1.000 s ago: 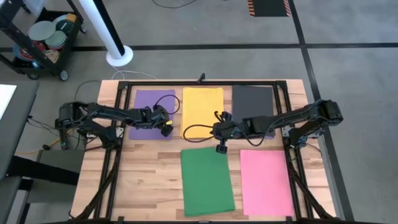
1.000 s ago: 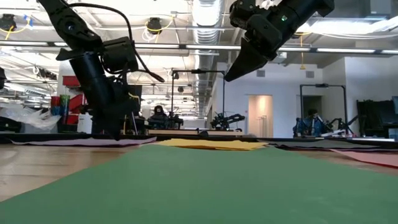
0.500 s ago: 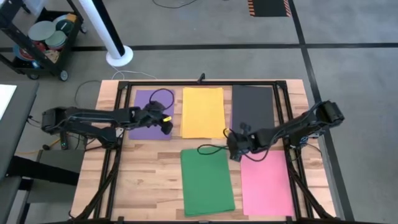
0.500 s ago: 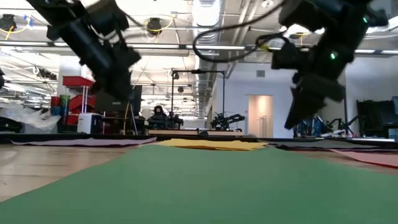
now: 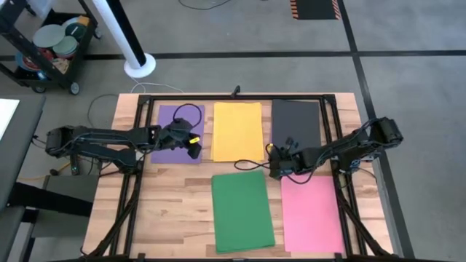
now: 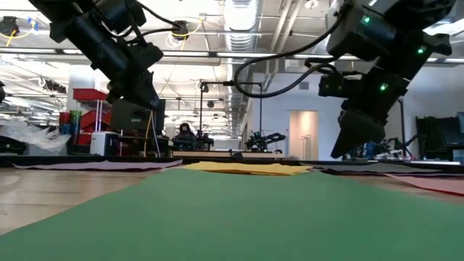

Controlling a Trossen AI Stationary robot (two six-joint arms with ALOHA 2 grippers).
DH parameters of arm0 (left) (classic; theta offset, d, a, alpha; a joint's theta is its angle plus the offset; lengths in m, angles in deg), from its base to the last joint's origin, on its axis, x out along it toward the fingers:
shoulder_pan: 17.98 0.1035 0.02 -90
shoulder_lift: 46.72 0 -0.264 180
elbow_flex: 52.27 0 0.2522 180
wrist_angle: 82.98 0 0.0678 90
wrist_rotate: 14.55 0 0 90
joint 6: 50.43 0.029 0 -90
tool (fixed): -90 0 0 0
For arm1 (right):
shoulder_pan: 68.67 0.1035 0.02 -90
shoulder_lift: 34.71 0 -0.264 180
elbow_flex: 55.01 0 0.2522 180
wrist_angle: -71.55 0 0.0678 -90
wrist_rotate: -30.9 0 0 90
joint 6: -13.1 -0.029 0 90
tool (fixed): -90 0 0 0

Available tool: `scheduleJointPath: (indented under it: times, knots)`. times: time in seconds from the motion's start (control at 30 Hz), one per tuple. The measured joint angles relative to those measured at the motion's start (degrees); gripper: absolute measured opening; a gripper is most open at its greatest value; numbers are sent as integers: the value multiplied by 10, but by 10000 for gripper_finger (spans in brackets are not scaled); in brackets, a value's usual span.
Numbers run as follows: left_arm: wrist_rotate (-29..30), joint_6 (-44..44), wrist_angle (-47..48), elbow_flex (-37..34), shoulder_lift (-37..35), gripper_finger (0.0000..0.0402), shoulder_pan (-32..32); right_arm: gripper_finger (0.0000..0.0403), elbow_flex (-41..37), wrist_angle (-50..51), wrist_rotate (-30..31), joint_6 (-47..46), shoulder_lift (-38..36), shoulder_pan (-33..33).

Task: Organize paper
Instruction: Move the black paper to the bottom left of the table

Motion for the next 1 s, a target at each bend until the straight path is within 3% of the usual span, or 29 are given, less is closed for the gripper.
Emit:
scheduleJointPath:
  times: [0.2,0.33,1.0]
  knots:
    - [-1,3,-6,0,11,0,0,103,0,-4,-4,18,3,-16]
    - [-4,3,-2,0,17,0,-3,104,0,-11,-35,29,4,-25]
    - [-4,4,-3,0,16,0,-10,104,0,-19,-62,41,6,-47]
